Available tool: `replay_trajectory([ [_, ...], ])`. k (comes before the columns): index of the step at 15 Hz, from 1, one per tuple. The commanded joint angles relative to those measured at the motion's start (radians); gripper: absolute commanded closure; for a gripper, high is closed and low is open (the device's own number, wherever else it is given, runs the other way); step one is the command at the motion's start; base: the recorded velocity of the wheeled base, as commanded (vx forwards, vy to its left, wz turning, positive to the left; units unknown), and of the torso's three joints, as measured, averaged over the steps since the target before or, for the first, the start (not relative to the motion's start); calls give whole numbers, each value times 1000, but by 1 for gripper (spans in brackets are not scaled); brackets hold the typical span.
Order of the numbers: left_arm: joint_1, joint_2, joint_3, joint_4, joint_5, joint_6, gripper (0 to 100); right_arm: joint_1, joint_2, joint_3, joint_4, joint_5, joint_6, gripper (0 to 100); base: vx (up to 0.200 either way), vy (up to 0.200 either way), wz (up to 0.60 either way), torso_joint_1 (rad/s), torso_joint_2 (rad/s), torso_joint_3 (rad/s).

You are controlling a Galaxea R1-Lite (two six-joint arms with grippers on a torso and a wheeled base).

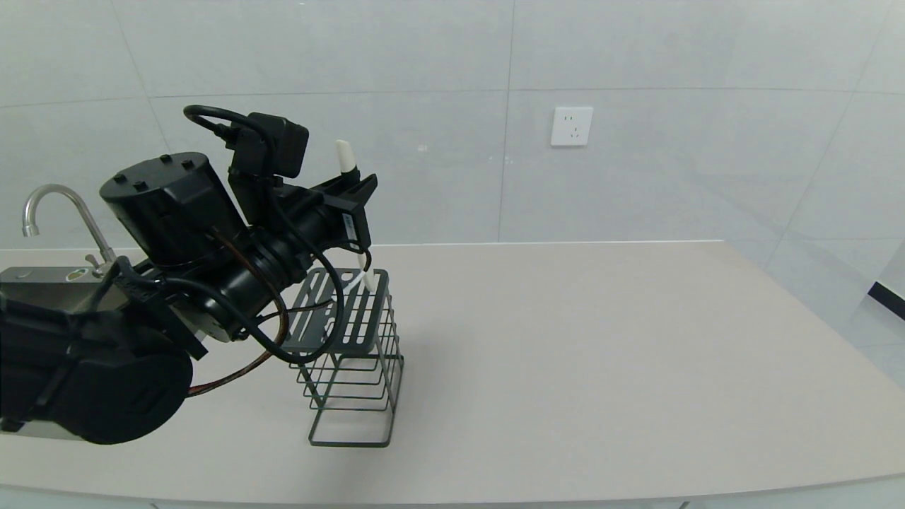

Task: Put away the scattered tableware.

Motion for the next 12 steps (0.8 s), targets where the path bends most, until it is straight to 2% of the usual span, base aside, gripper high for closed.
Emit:
replay_trajectory([
  [1, 0, 4, 0, 0, 0, 0, 100, 0, 3, 0, 0, 0, 0, 0, 0, 0, 0, 0, 0, 0],
  [12, 0, 15, 32, -6, 0, 0, 100, 0, 3, 0, 0, 0, 0, 0, 0, 0, 0, 0, 0, 0],
])
